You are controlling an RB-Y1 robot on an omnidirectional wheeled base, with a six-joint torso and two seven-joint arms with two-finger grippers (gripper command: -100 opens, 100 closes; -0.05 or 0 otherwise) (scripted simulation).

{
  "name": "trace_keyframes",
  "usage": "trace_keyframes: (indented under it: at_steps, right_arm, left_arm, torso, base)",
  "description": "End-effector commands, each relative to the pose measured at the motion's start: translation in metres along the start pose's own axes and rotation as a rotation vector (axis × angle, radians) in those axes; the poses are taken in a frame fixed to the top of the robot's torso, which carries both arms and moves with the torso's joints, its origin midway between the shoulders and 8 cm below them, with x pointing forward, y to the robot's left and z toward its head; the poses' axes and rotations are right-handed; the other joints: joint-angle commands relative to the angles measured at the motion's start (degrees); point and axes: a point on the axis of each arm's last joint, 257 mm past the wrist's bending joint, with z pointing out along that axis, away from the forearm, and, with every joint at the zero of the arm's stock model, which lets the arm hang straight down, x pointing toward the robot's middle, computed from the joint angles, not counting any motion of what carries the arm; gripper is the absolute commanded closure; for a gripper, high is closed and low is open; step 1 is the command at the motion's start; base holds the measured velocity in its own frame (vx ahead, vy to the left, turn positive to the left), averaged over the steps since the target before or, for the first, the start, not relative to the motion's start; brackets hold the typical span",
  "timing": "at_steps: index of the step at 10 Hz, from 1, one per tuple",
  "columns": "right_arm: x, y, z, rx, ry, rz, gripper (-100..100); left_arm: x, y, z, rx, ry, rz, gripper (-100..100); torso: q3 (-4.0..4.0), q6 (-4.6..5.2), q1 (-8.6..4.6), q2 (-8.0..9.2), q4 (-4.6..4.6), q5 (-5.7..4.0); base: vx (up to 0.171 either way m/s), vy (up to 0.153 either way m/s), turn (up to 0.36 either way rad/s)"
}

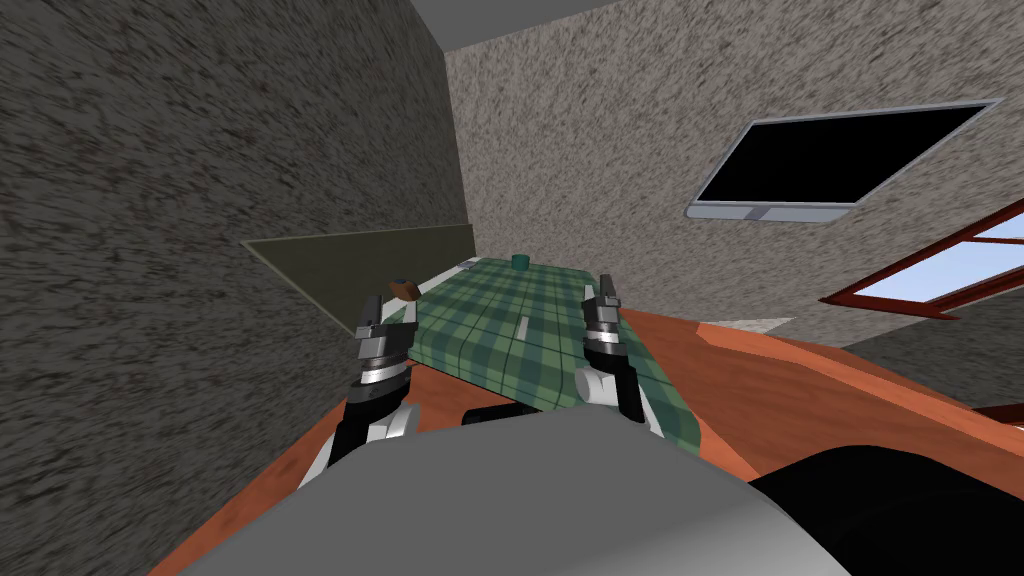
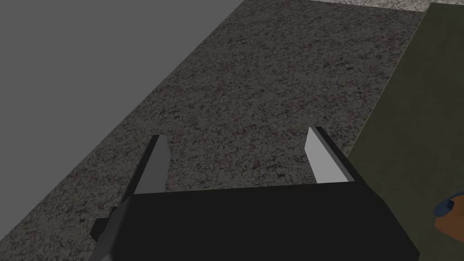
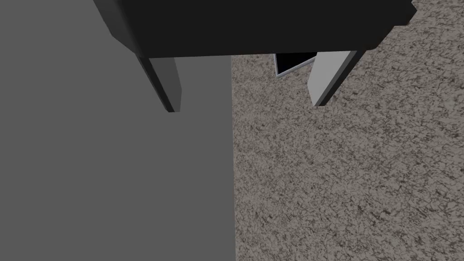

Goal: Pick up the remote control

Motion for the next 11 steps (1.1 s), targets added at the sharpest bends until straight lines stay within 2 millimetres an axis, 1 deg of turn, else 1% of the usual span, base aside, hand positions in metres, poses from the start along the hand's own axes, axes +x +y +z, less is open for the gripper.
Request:
trace_keyframes:
  at_steps: [1, 3, 6, 7, 9, 10, 11]
  right_arm:
    - [0.005, -0.006, 0.001, 0.01, 0.039, 0.004, -100]
    - [0.012, -0.019, 0.003, 0.04, 0.088, 0.028, -100]
    - [0.018, -0.049, 0.007, 0.117, 0.14, 0.101, -100]
    - [0.018, -0.049, 0.007, 0.117, 0.14, 0.104, -100]
    - [0.019, -0.073, 0.011, 0.183, 0.155, 0.167, -100]
    - [0.019, -0.073, 0.011, 0.184, 0.154, 0.178, -100]
    - [0.019, -0.085, 0.013, 0.221, 0.156, 0.217, -100]
  left_arm:
    - [0.0, 0.0, 0.0, 0.0, 0.0, 0.0, 0]
    - [0.0, 0.0, 0.0, 0.0, 0.0, 0.0, 0]
    - [0.0, 0.0, 0.0, 0.0, 0.0, 0.0, 0]
    - [0.0, 0.0, 0.0, 0.0, 0.0, 0.0, 0]
    - [0.0, 0.0, 0.0, 0.0, 0.0, 0.0, 0]
    - [0.0, 0.0, 0.0, 0.0, 0.0, 0.0, 0]
    - [0.0, 0.0, 0.0, 0.0, 0.0, 0.0, 0]
  torso:
    - [0.0, 0.0, 0.0, 0.0, 0.0, 0.0]
    - [-0.04, 0.0, 0.09, -0.07, -0.02, 0.02]
    - [-0.09, 0.0, 0.33, -0.16, -0.04, 0.07]
    - [-0.12, -0.01, 0.34, -0.21, -0.05, 0.07]
    - [-0.08, 0.0, 0.26, -0.13, -0.03, 0.06]
    - [-0.09, 0.0, 0.33, -0.15, -0.03, 0.07]
    - [-0.07, -0.01, 0.3, -0.12, -0.03, 0.07]
  base:
    - [0.008, 0.016, -0.015]
    - [0.025, 0.042, -0.034]
    - [0.041, 0.091, -0.065]
    - [0.034, 0.07, -0.014]
    - [0.028, 0.083, -0.065]
    - [0.023, 0.08, -0.033]
    - [0.034, 0.089, -0.06]
